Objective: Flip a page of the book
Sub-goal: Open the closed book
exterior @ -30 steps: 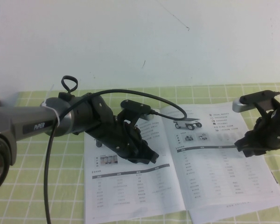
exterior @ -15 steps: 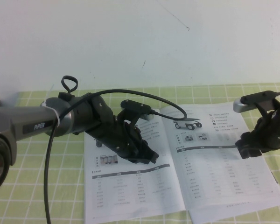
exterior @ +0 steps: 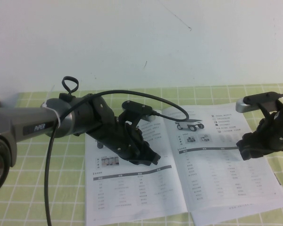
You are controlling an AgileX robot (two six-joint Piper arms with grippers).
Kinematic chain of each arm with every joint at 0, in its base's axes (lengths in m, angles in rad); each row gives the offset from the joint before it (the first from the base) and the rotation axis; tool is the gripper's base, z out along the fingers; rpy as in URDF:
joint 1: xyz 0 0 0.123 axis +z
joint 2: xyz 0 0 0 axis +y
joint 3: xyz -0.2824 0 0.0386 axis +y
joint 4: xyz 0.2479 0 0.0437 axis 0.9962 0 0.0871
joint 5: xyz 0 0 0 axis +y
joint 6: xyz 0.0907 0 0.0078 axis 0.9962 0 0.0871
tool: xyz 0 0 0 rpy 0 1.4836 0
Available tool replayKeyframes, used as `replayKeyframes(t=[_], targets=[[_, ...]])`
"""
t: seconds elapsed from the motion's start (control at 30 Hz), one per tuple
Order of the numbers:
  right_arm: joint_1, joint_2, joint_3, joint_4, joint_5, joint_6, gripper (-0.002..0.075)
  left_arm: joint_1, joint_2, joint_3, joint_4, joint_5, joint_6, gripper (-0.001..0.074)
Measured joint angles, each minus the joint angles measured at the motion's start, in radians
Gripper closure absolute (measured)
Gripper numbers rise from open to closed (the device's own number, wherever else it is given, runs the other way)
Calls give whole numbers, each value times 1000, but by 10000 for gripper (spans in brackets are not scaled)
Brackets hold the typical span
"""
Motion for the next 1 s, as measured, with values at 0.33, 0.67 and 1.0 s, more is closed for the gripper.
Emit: replayKeyframes(t=[0.33,0.67,1.0], targets=[[0,0,0,23,14,0,389,0,0,0,0,2,0,738],[0,0,0,-28,57,-35,298,0,0,0,-2,4,-4,738],[-2,23,-16,24,88,-50,281,0,0,0,-2,4,-4,738]])
